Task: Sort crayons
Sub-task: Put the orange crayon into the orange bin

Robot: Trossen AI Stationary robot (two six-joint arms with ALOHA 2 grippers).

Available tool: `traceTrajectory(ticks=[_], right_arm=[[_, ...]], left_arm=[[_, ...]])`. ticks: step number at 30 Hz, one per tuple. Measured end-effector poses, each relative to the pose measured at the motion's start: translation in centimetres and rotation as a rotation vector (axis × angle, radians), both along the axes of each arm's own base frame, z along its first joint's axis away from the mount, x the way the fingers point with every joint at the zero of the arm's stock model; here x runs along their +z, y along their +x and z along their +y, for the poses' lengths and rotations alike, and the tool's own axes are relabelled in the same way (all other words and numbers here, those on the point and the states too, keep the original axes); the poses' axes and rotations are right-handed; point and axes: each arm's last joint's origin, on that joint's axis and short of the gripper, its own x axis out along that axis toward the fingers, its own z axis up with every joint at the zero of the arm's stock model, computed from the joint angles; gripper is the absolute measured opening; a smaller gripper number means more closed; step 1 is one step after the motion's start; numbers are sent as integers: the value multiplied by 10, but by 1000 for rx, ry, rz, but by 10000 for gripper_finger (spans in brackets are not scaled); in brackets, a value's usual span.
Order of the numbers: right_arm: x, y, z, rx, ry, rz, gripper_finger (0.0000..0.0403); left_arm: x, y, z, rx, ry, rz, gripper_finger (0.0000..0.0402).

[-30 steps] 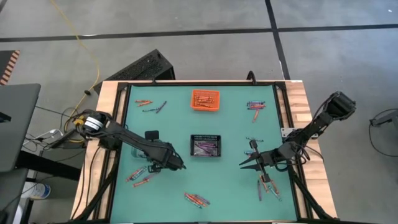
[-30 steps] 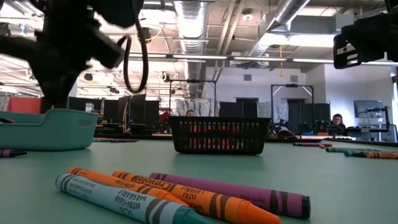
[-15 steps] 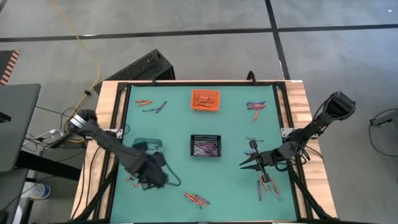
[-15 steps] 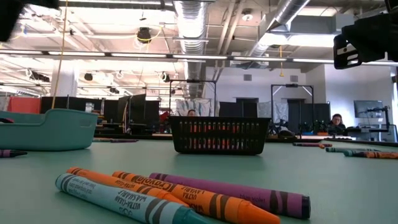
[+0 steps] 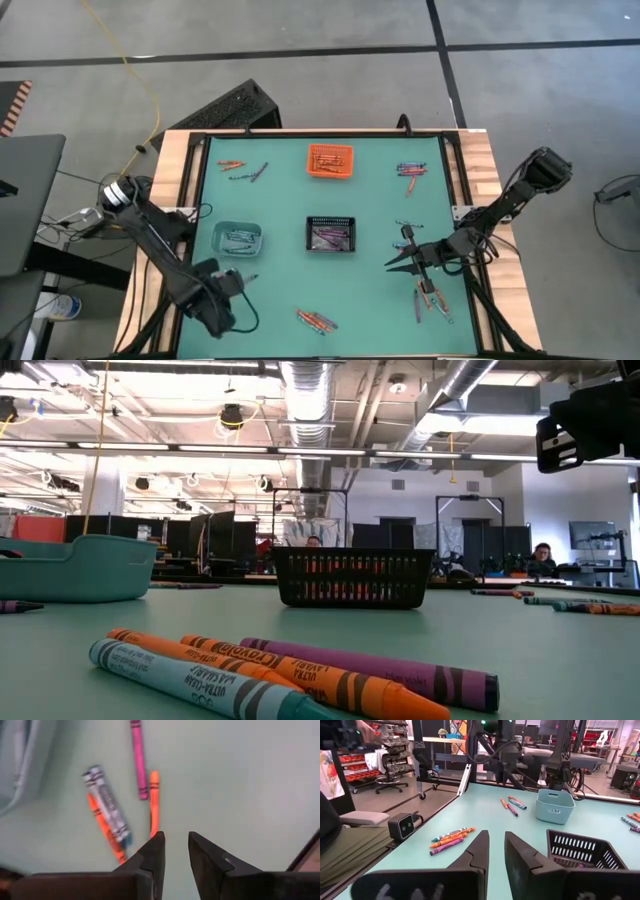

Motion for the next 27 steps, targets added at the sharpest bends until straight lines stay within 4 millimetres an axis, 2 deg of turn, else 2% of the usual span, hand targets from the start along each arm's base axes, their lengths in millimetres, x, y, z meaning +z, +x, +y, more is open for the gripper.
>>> traceTrajectory(ticks=[5, 11, 15, 22, 27], right_arm=[[0, 0, 0, 0, -1, 2, 63], [-1, 0, 0, 0, -4, 6, 63], [-1, 0, 0, 0, -11, 8, 63], [-1, 0, 0, 0, -14, 10, 63], [-1, 0, 0, 0, -14, 11, 63]], left_arm=[[-16, -26, 30, 80, -42, -55, 49], [-30, -53, 61, 270, -220, -126, 25], [-34, -57, 64, 308, -321, -161, 23], [-39, -57, 63, 312, -314, -136, 28], [-43, -56, 57, 216, -330, -112, 28]])
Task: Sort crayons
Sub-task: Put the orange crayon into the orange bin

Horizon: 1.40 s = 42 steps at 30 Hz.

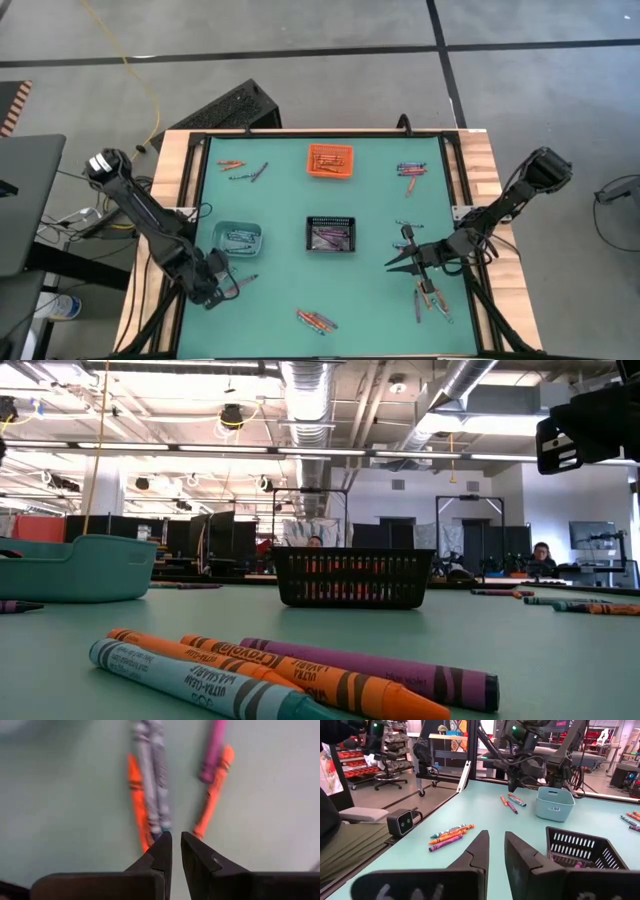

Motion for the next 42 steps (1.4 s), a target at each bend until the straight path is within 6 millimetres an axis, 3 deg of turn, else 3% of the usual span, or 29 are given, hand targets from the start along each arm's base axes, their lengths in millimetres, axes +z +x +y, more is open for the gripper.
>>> traceTrajectory(ticks=[12, 19, 42], right_arm=[[-1, 0, 0, 0, -8, 6, 63], [-1, 0, 0, 0, -7, 7, 63], [-4, 0, 0, 0, -18, 31, 63]], left_arm=[[-4, -3, -1, -147, 39, 14, 28], [-1, -5, 10, -149, 4, 207, 28], [-1, 1, 13, -209, 160, 18, 28]])
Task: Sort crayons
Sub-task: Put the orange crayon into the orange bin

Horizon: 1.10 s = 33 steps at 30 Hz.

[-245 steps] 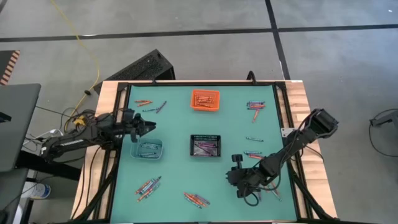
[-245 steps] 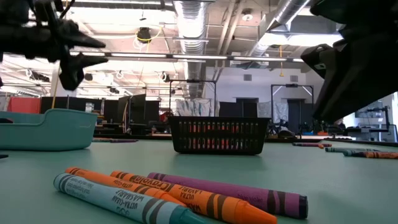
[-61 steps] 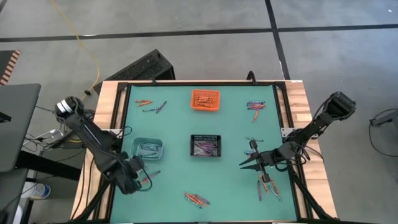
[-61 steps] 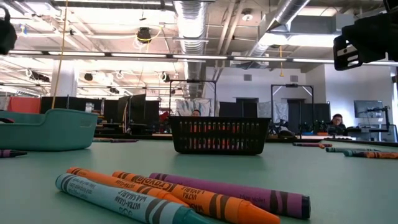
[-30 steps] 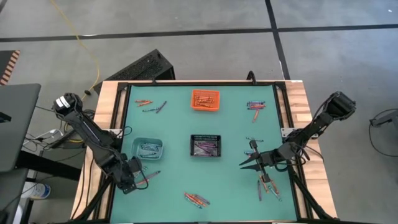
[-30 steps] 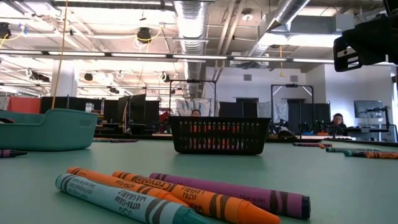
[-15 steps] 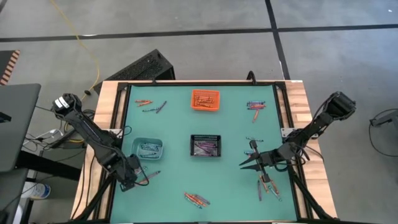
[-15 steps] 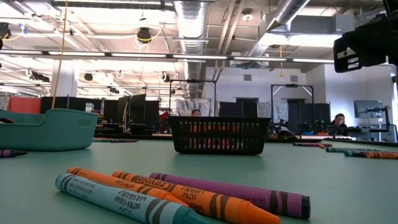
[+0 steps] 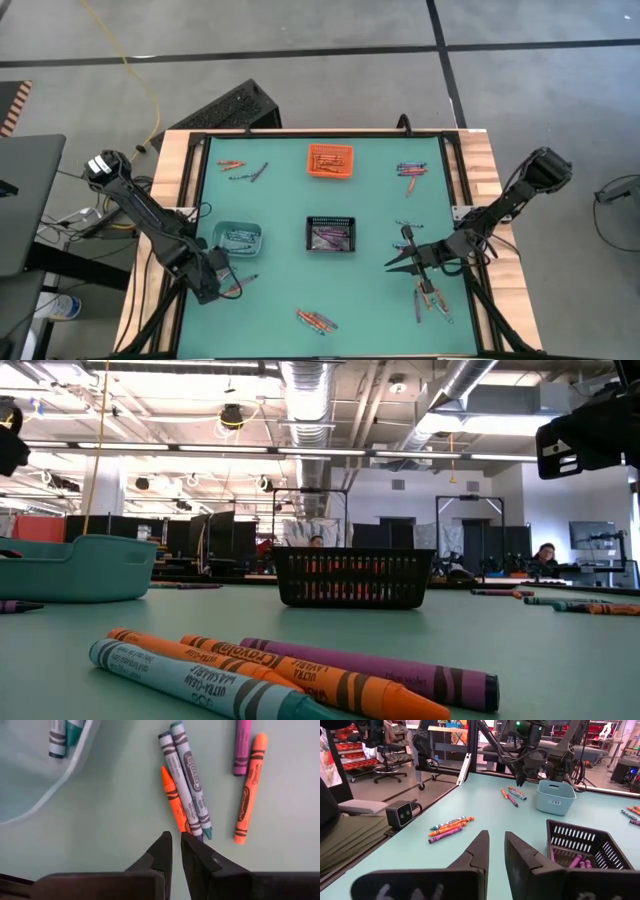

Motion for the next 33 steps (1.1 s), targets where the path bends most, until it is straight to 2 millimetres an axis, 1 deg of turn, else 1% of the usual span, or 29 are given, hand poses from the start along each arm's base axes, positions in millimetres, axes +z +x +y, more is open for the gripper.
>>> traceTrajectory(ticks=[4, 7, 10, 15, 18, 20, 22, 24, 27, 29, 33], right_arm=[[0, 0, 0, 0, 0, 0, 63], [0, 0, 0, 0, 1, 0, 63], [0, 0, 0, 0, 1, 0, 63], [0, 0, 0, 0, 0, 0, 63], [0, 0, 0, -1, 0, 0, 63], [0, 0, 0, -1, 0, -1, 63], [0, 0, 0, -1, 0, 0, 63], [0, 0, 0, -1, 0, 0, 63], [0, 0, 0, -1, 0, 0, 63], [0, 0, 0, -1, 0, 0, 63], [-1, 0, 0, -1, -5, 6, 63]], left_arm=[[0, 2, 2, 65, 58, -59, 33], [0, 3, 2, 57, 72, -85, 52], [0, 5, 3, 71, 68, -90, 87], [4, 15, 6, 123, 30, -121, 159], [10, 23, 6, 121, -43, -88, 192], [13, 26, 8, 109, -113, -29, 204], [14, 27, 9, 121, -180, 26, 207], [14, 27, 10, 153, -208, 65, 206], [10, 23, 7, 166, -179, 111, 198], [6, 20, 2, 144, -159, 144, 192], [-8, 17, -9, 100, -118, 216, 184]])
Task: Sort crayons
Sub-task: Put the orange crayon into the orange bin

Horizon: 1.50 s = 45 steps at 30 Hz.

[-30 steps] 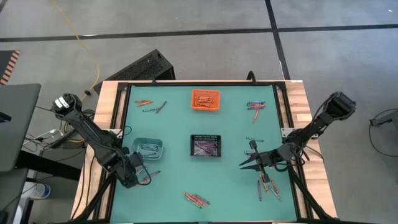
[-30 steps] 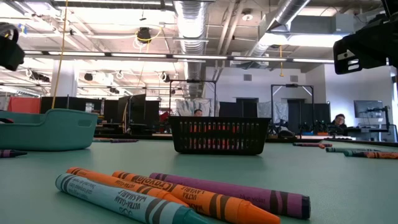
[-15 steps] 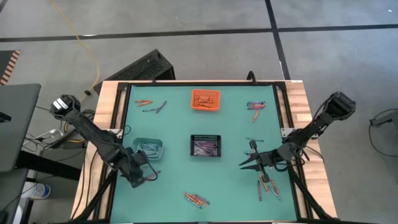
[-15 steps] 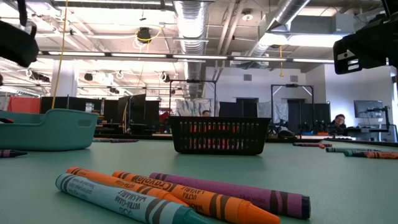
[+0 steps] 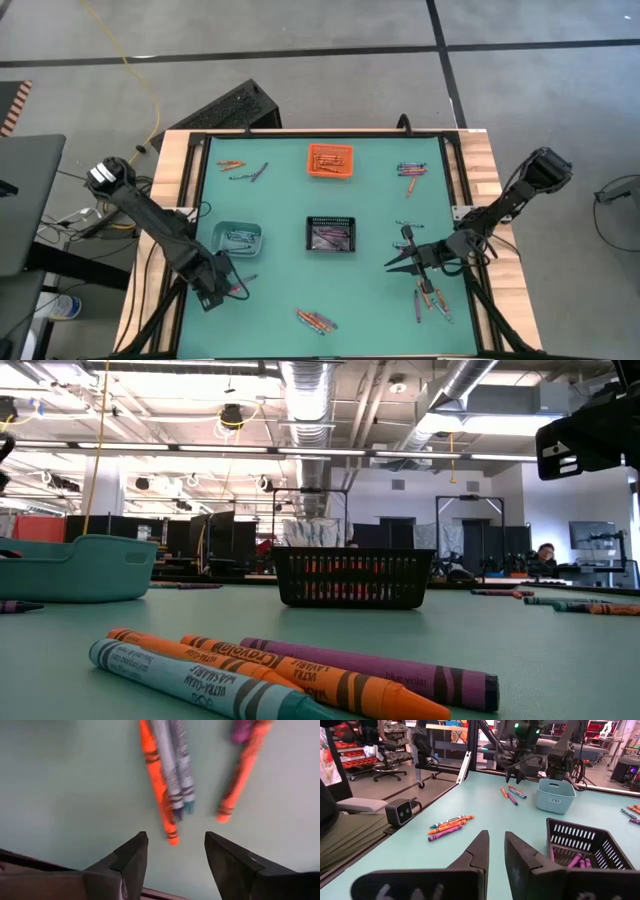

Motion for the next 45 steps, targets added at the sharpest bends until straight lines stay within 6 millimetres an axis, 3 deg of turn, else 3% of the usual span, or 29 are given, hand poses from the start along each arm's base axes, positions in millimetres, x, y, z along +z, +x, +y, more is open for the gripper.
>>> traceTrajectory(ticks=[13, 18, 28, 40, 45], right_arm=[[0, 0, 0, 0, 1, -1, 63], [0, 0, 0, 0, 1, -1, 63], [0, 0, 0, 0, 2, -1, 63], [0, 0, 0, 0, 2, -1, 63], [0, 0, 0, 0, 2, -1, 63]], left_arm=[[-36, -1, -22, -130, 71, 130, 181], [-33, -3, -20, -144, 71, 105, 144], [-26, -8, -10, -75, 156, 96, 10], [-25, -7, 2, 41, 299, 112, 12], [-7, 5, 2, -7, 382, 44, 11]])
